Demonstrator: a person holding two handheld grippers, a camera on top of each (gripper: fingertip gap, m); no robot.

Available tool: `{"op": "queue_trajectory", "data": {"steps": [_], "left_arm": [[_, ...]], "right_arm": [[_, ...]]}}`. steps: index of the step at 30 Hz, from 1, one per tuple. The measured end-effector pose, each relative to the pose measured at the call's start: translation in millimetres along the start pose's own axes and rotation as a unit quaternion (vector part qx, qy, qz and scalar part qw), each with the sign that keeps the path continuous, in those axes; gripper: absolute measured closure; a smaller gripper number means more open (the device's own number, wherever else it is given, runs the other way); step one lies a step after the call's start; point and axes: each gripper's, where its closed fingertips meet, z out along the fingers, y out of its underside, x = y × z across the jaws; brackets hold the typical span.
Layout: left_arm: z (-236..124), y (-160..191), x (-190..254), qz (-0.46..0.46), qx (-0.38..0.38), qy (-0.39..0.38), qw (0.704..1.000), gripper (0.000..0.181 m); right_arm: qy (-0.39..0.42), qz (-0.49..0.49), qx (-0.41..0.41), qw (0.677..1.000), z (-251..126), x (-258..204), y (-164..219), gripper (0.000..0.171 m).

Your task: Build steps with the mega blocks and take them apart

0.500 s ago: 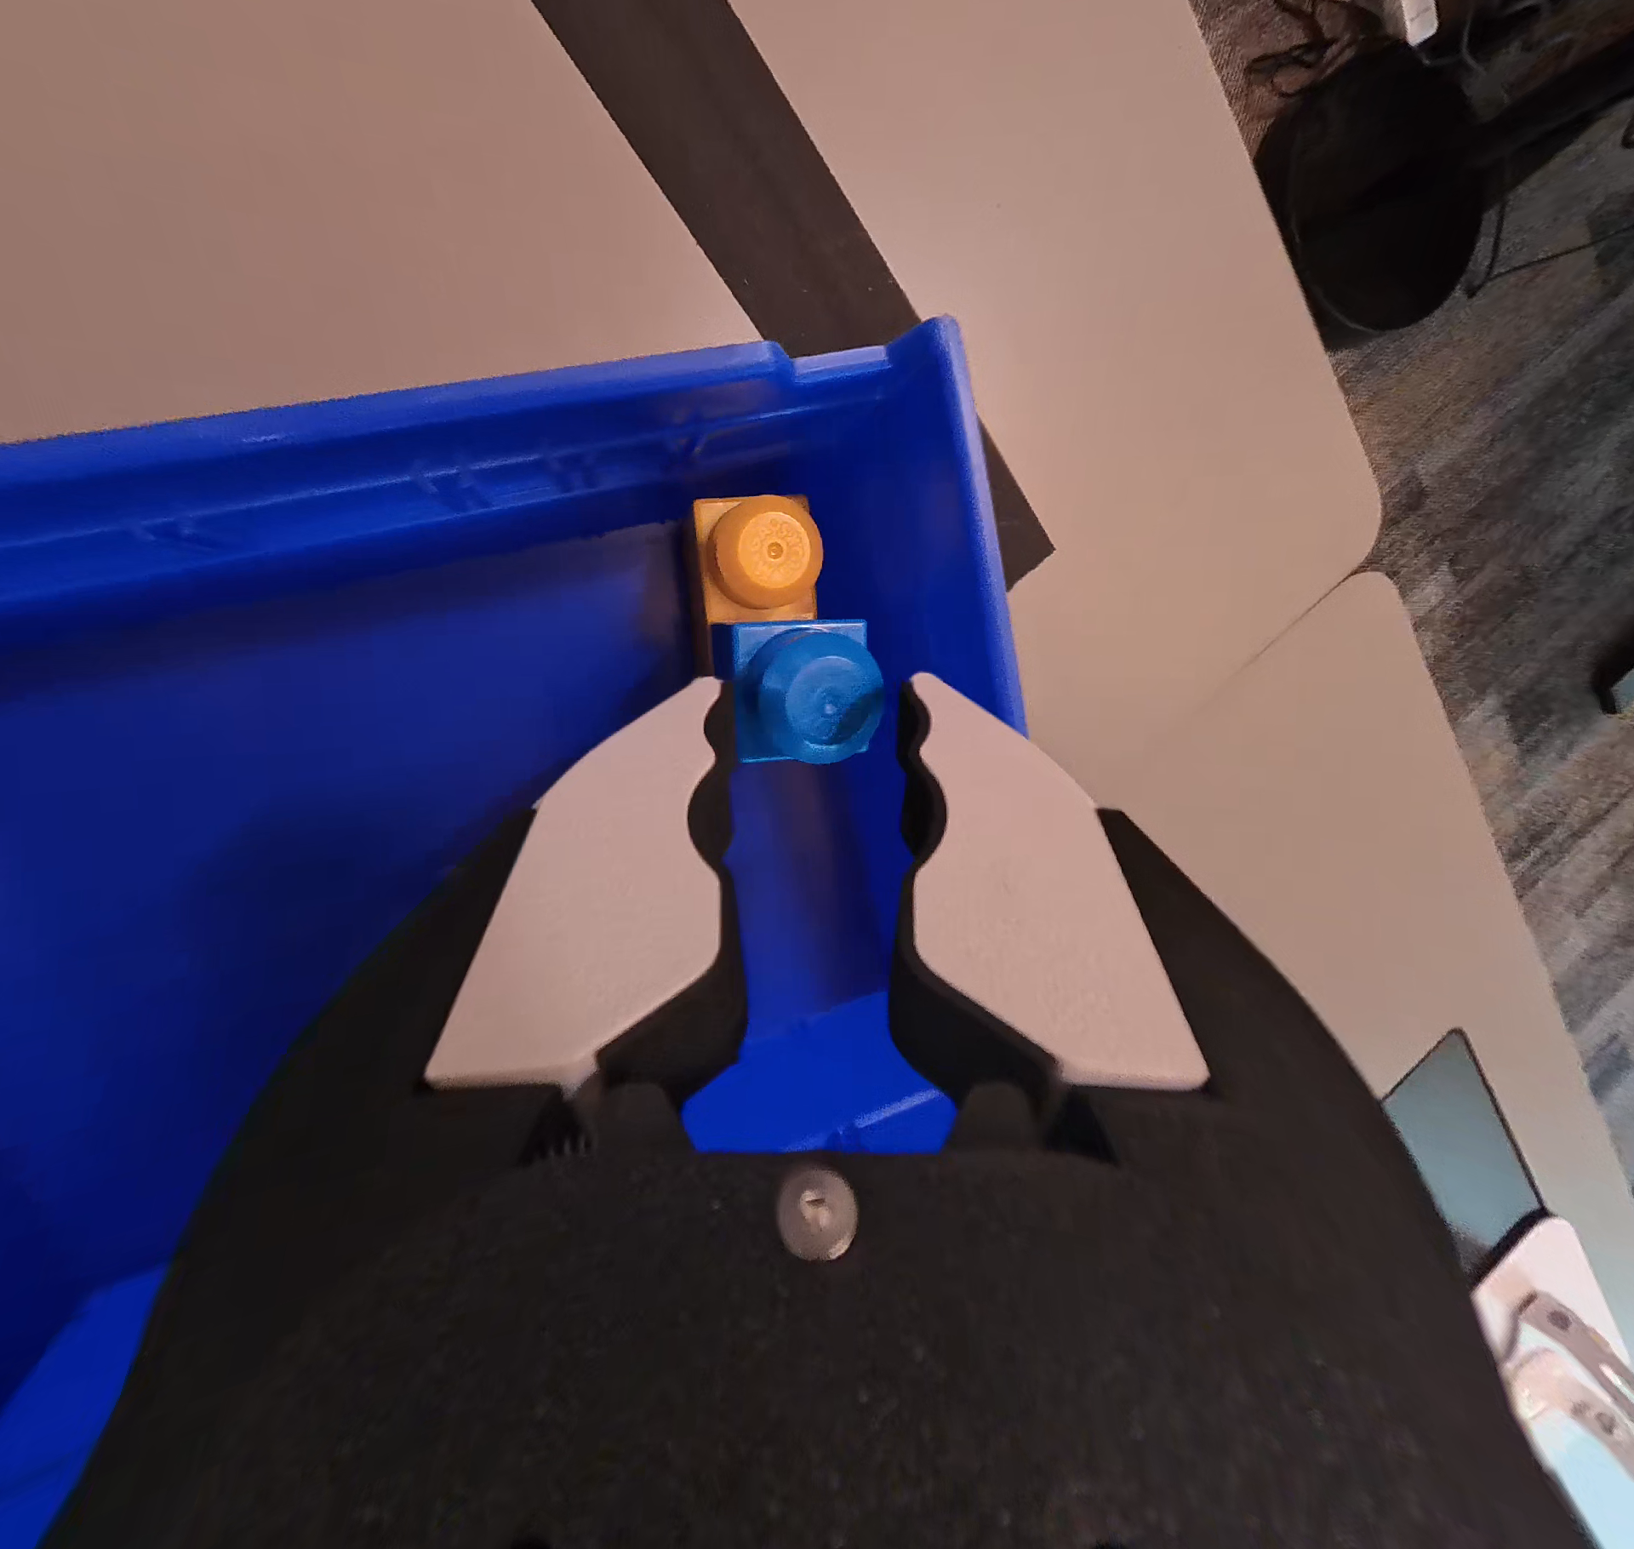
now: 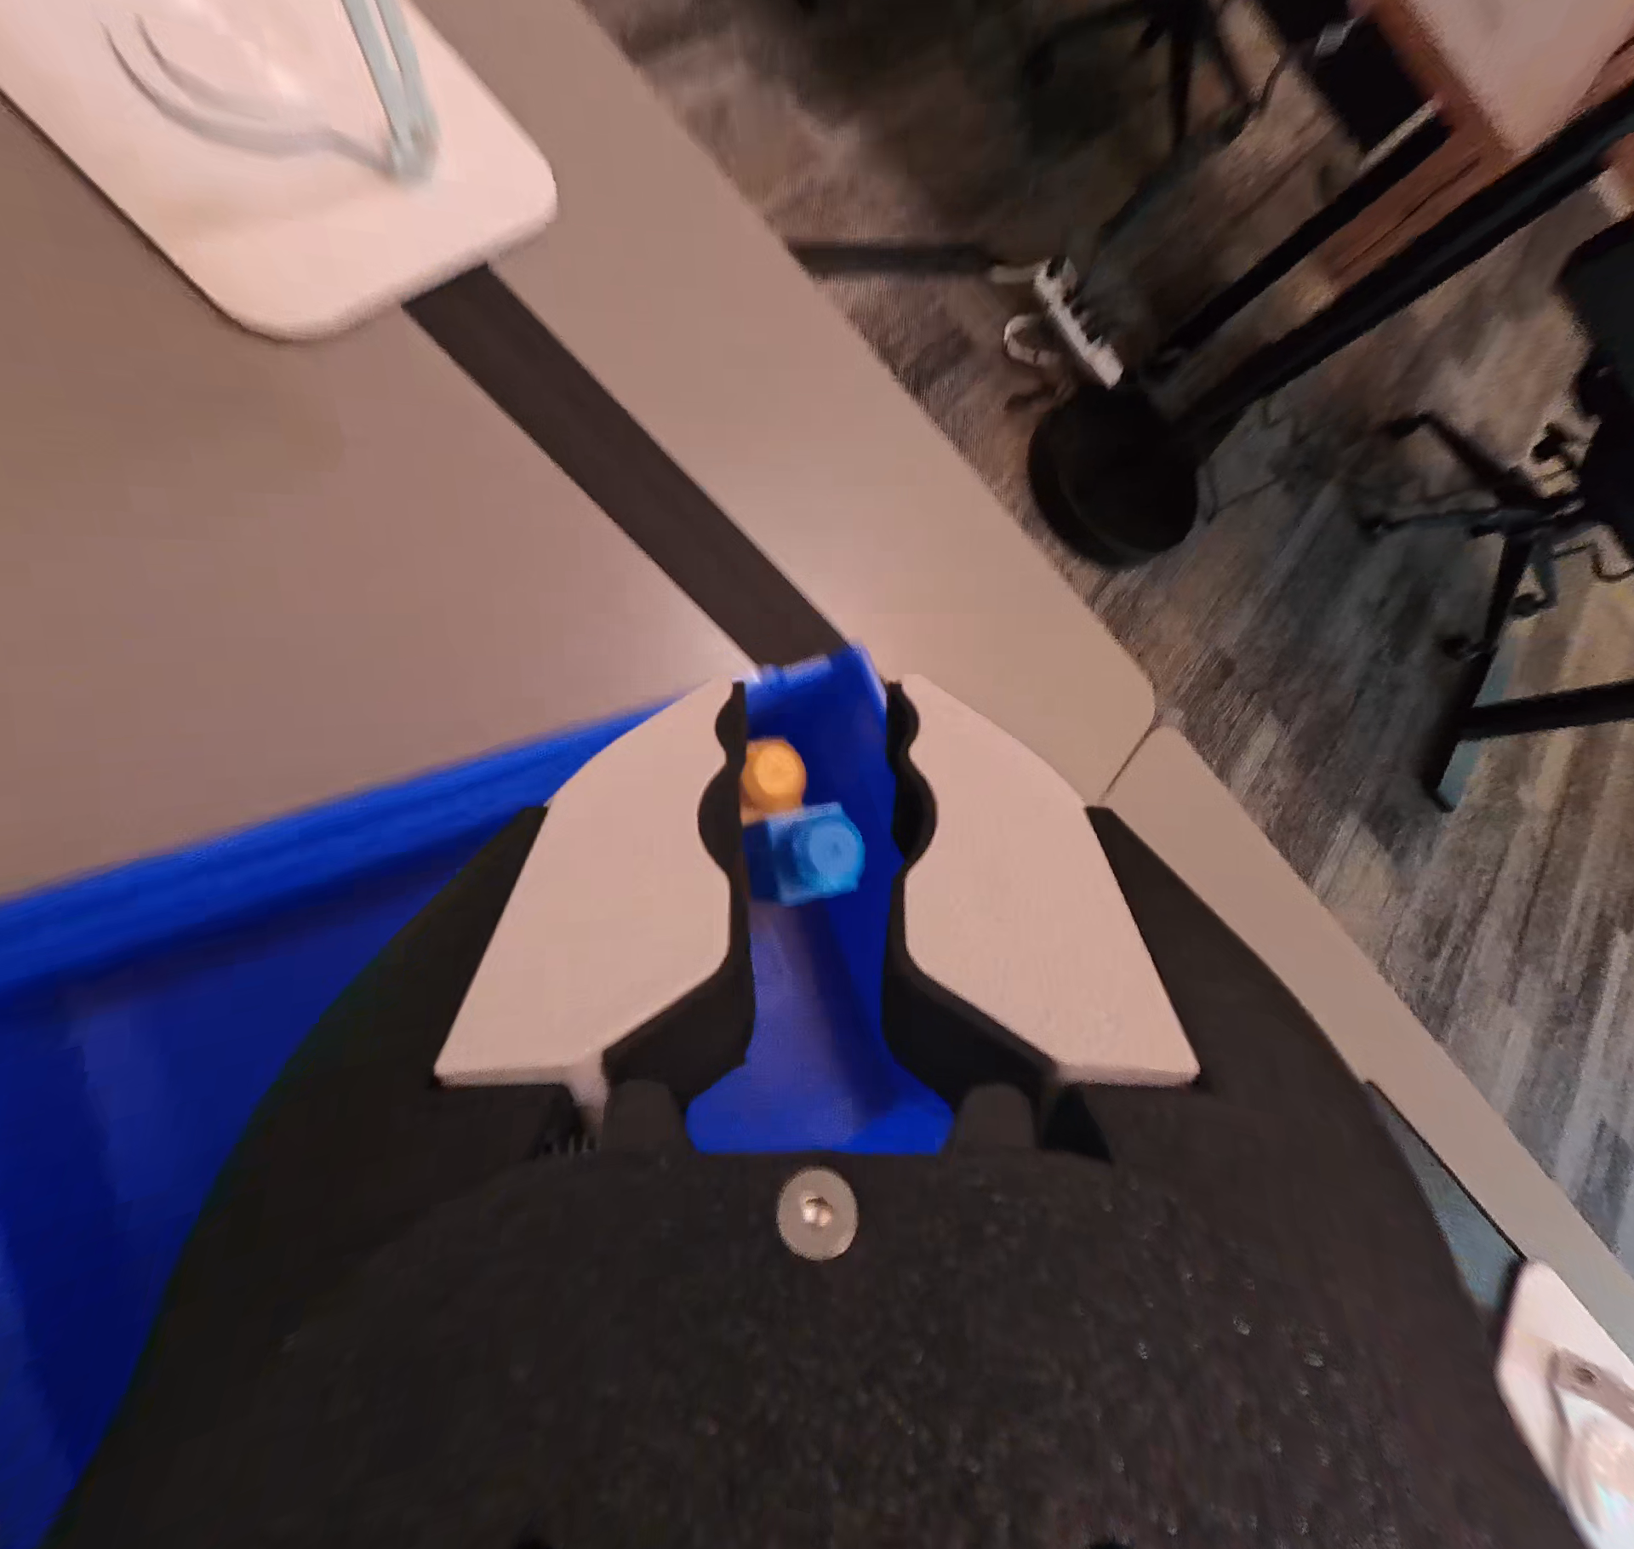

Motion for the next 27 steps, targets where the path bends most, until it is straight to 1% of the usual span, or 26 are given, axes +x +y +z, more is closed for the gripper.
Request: {"op": "queue_trajectory", "data": {"steps": [3,6,9,12,17,20,23,25,27], "left_arm": [[-2,-2,0,0.005,0.004,-0.006,1.0,0.181],[-4,-6,-1,0.006,0.01,-0.012,1.0,0.181],[-8,-12,-3,0.009,0.021,-0.022,1.0,0.181],[-12,-18,-5,0.009,0.031,-0.03,0.999,0.181],[-23,-30,-11,0.013,0.048,-0.052,0.997,0.181],[-39,-48,-17,-0.003,0.072,-0.063,0.995,0.181],[-72,-74,-41,-0.03,0.094,-0.11,0.989,0.181],[-102,-89,-64,-0.026,0.104,-0.151,0.983,0.181],[-127,-94,-93,-0.033,0.081,-0.187,0.978,0.172]], "right_arm": [[0.01,0.018,0.087,0.996,-20,-25,-46,0.144],[0.014,0.058,0.153,0.986,-36,-53,-83,0.147],[0.015,0.089,0.197,0.976,-44,-87,-107,0.153],[0.008,0.109,0.224,0.969,-45,-127,-121,0.154],[0.014,0.133,0.244,0.96,-36,-191,-123,0.156],[-0.018,0.159,0.254,0.954,-22,-238,-118,0.158],[-0.043,0.161,0.257,0.952,-4,-278,-108,0.159],[-0.059,0.152,0.254,0.953,11,-297,-100,0.16],[-0.072,0.138,0.242,0.958,22,-308,-94,0.16]]}}
